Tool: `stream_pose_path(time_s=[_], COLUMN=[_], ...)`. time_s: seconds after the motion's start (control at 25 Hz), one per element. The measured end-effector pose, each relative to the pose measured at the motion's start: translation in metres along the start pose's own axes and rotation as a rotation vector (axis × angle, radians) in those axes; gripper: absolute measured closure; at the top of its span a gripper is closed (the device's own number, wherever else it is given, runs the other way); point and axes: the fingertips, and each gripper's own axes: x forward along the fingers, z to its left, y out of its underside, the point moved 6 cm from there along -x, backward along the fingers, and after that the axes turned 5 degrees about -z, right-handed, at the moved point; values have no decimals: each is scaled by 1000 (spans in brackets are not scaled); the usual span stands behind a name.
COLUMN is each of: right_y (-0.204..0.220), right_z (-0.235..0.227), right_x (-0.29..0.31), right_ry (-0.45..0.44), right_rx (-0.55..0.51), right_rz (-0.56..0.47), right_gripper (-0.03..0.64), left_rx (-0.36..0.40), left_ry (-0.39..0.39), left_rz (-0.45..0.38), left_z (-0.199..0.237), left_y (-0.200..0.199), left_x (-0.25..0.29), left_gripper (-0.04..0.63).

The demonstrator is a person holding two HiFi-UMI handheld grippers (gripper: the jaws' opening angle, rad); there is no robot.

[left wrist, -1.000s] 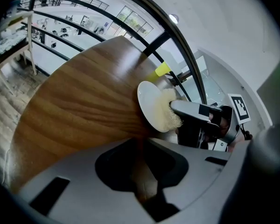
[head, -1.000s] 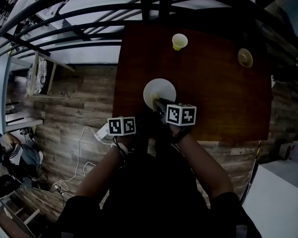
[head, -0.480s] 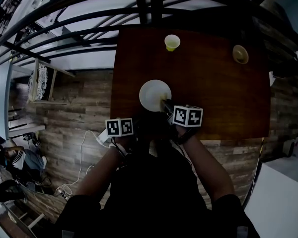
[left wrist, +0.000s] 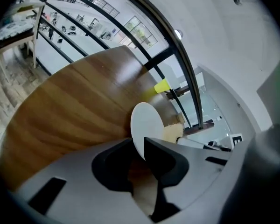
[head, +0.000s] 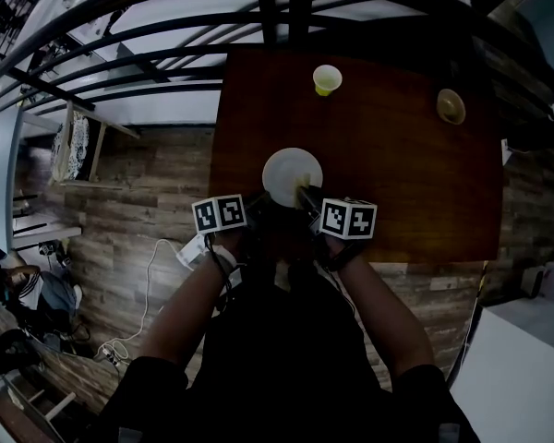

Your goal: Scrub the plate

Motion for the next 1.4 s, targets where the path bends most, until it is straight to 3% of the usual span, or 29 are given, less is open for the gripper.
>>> stream_pose_path(time_s=[0.16,0.36,0.56,1.4], right_y=[5,10,17,-5], right_z=[21,36,44,-23], right_x=[19,37,48,-16], right_ry=[-62,-98,-116,-2], right_rx=[-17,-35,16,115], right_rz=[34,74,93,-41], right_gripper=[508,506,506,506], left_rx=[-29,-94,-78,-71], left_ry=[-21,32,35,13], left_rz=[17,-6,7,18], left_z=[10,14,15,12], left_y=[0,-2,-3,-1], left_x=[8,12,10,10], left_gripper=[532,532,534,532])
